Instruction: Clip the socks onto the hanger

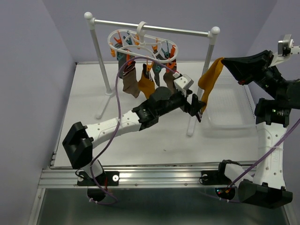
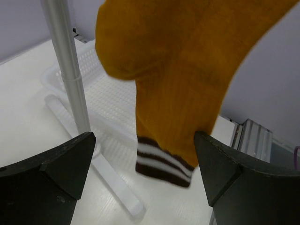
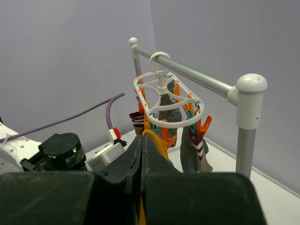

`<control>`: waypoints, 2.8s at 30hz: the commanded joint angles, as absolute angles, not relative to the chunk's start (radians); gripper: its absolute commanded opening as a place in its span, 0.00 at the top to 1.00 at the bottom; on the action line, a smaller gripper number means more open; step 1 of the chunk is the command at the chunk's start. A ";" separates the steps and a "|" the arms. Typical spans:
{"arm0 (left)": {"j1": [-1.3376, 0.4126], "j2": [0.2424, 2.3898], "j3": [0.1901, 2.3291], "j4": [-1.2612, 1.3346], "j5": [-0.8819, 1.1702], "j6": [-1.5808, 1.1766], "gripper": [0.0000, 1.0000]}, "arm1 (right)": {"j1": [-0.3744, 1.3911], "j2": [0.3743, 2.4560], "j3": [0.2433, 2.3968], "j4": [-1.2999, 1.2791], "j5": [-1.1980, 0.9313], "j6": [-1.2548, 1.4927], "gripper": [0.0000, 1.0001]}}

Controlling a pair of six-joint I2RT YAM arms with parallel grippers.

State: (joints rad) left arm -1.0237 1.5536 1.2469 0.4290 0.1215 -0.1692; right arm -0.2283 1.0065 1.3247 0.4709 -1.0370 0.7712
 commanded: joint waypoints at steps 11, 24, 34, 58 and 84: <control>-1.104 1.643 1.405 0.440 0.088 -0.029 0.01 | -0.218 1.019 1.303 0.492 -0.960 0.830 0.99; -1.117 1.772 1.574 0.368 -0.150 -0.064 0.01 | -0.218 0.980 1.281 0.489 -0.913 0.822 0.99; -1.118 1.795 1.595 0.362 -0.410 -0.040 0.42 | -0.218 0.966 1.270 0.514 -0.943 0.841 0.99; -1.056 1.197 1.198 0.069 0.232 -0.214 1.00 | 0.293 1.181 1.214 -0.071 -0.486 0.160 0.61; -0.701 0.957 1.138 -0.299 -0.083 -1.080 1.00 | 0.439 1.080 0.979 -0.164 -0.920 -1.124 0.00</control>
